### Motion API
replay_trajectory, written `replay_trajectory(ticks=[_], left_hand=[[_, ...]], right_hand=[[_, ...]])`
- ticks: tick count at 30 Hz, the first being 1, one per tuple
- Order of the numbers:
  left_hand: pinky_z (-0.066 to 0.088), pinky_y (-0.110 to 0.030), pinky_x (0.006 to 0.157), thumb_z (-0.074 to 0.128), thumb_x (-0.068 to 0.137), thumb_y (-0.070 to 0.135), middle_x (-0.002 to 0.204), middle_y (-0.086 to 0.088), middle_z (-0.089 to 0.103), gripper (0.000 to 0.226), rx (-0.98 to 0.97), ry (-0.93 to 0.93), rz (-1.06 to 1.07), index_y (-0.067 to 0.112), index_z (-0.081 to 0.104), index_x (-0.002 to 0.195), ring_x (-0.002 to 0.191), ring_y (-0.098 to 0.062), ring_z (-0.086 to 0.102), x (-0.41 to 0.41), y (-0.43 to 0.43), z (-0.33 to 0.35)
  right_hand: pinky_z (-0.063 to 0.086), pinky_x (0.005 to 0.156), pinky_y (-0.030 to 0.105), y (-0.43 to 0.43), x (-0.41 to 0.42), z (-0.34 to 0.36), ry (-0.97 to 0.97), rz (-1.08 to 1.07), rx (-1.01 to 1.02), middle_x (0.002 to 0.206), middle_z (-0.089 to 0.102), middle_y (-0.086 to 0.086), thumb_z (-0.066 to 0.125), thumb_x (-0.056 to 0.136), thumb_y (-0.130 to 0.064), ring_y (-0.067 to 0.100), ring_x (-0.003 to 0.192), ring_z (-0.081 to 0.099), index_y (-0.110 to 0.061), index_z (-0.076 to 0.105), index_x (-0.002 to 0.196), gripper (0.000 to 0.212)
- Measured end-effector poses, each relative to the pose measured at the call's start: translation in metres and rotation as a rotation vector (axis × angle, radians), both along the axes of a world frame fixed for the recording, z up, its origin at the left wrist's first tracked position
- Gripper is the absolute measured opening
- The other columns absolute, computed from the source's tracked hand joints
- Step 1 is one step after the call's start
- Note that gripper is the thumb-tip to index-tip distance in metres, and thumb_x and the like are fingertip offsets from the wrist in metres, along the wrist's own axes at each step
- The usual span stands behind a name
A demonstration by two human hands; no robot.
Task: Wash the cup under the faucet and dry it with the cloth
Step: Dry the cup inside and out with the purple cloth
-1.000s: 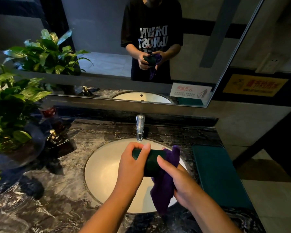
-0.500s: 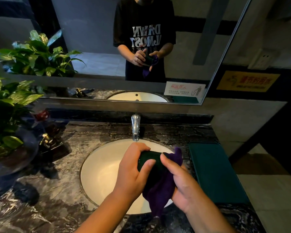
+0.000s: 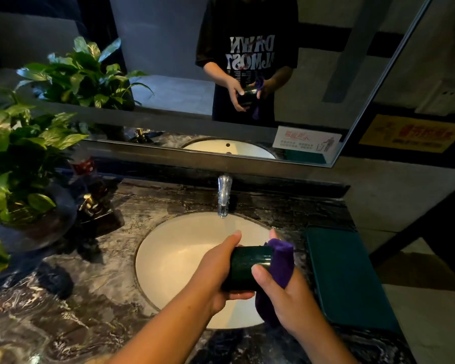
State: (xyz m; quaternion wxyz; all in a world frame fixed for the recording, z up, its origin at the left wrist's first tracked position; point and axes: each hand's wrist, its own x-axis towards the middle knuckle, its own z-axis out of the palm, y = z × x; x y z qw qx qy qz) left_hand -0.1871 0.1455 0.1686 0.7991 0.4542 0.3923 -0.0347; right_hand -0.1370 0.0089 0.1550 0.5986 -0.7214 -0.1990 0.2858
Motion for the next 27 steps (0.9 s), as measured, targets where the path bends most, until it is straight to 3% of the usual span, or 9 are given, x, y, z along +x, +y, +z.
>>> replay_trajectory(ticks=[3, 7, 10, 12, 14, 19, 22, 25, 27], left_hand=[[0.056, -0.033, 0.05, 0.054, 0.1, 0.04, 0.091, -0.017, 0.073, 0.036, 0.156, -0.049, 0.119, 0.006, 0.066, 0.103, 0.071, -0.028, 0.071, -0.002, -0.012, -0.006], [0.058, -0.032, 0.055, 0.055, 0.101, 0.029, 0.09, -0.008, 0.069, 0.02, 0.508, -0.2, 0.157, 0.014, 0.065, 0.092, 0.08, -0.025, 0.068, -0.008, -0.014, -0.01], [0.052, -0.022, 0.065, 0.053, 0.095, 0.04, 0.087, 0.011, 0.066, 0.013, 0.8, -0.364, 0.102, 0.03, 0.062, 0.095, 0.079, -0.006, 0.063, -0.017, -0.015, -0.014], [0.054, -0.026, 0.072, 0.05, 0.089, 0.047, 0.095, 0.016, 0.065, 0.022, 0.935, -0.457, 0.061, 0.034, 0.06, 0.103, 0.086, -0.008, 0.064, -0.023, -0.012, -0.024], [0.055, -0.026, 0.074, 0.05, 0.087, 0.049, 0.098, 0.015, 0.065, 0.028, 0.969, -0.502, 0.067, 0.033, 0.059, 0.108, 0.09, -0.011, 0.065, -0.026, -0.01, -0.031], [0.06, -0.034, 0.08, 0.053, 0.092, 0.046, 0.102, 0.007, 0.067, 0.035, 0.7, -0.477, 0.04, 0.038, 0.058, 0.126, 0.094, -0.015, 0.068, -0.022, -0.01, -0.021], [0.06, -0.032, 0.062, 0.046, 0.103, 0.027, 0.111, -0.005, 0.066, 0.028, 0.389, -0.269, -0.01, 0.034, 0.055, 0.129, 0.092, -0.022, 0.07, -0.014, -0.012, 0.0], [0.055, -0.031, 0.053, 0.049, 0.1, 0.032, 0.091, -0.007, 0.073, 0.026, 0.114, -0.093, -0.008, 0.017, 0.064, 0.114, 0.073, -0.022, 0.069, -0.014, -0.006, 0.006], [0.053, -0.03, 0.05, 0.054, 0.098, 0.037, 0.078, -0.008, 0.072, 0.028, -0.007, -0.03, -0.089, 0.013, 0.067, 0.106, 0.062, -0.022, 0.067, -0.015, 0.004, 0.006]], right_hand=[[0.049, 0.086, 0.015, 0.002, -0.005, -0.001, 0.035, -0.015, -0.019, 0.122, 0.064, -0.017, 0.07, 0.079, -0.051, -0.004, 0.106, 0.065, -0.044, 0.02, 0.155, 0.091], [0.05, 0.104, 0.043, 0.005, -0.015, -0.001, 0.267, -0.17, 0.098, 0.126, 0.066, -0.001, 0.079, 0.076, -0.045, 0.019, 0.115, 0.066, -0.035, 0.035, 0.153, 0.089], [0.048, 0.107, 0.056, 0.007, -0.019, 0.007, 0.482, -0.253, 0.233, 0.121, 0.072, 0.013, 0.073, 0.074, -0.031, 0.03, 0.113, 0.069, -0.025, 0.055, 0.136, 0.065], [0.054, 0.097, 0.051, 0.006, -0.02, 0.014, 0.533, -0.212, 0.272, 0.106, 0.077, 0.014, 0.071, 0.076, -0.025, 0.028, 0.101, 0.074, -0.021, 0.071, 0.112, 0.036], [0.056, 0.09, 0.046, 0.005, -0.019, 0.014, 0.552, -0.177, 0.292, 0.1, 0.077, 0.016, 0.071, 0.077, -0.02, 0.027, 0.093, 0.075, -0.015, 0.072, 0.104, 0.027], [0.057, 0.086, 0.037, 0.006, -0.013, 0.008, 0.39, -0.211, 0.257, 0.098, 0.079, 0.004, 0.073, 0.071, -0.023, 0.021, 0.095, 0.075, -0.02, 0.062, 0.121, 0.051], [0.052, 0.088, 0.028, 0.001, -0.006, 0.007, 0.145, -0.156, 0.105, 0.105, 0.073, -0.008, 0.081, 0.078, -0.035, 0.01, 0.102, 0.07, -0.033, 0.049, 0.141, 0.07], [0.046, 0.091, 0.019, -0.002, -0.006, 0.003, -0.052, -0.012, -0.03, 0.124, 0.063, -0.016, 0.071, 0.091, -0.038, 0.0, 0.112, 0.063, -0.052, 0.021, 0.15, 0.078], [0.046, 0.094, 0.019, -0.004, -0.008, 0.001, -0.105, 0.043, -0.055, 0.126, 0.062, -0.023, 0.069, 0.091, -0.039, -0.004, 0.114, 0.061, -0.061, 0.015, 0.145, 0.079]])
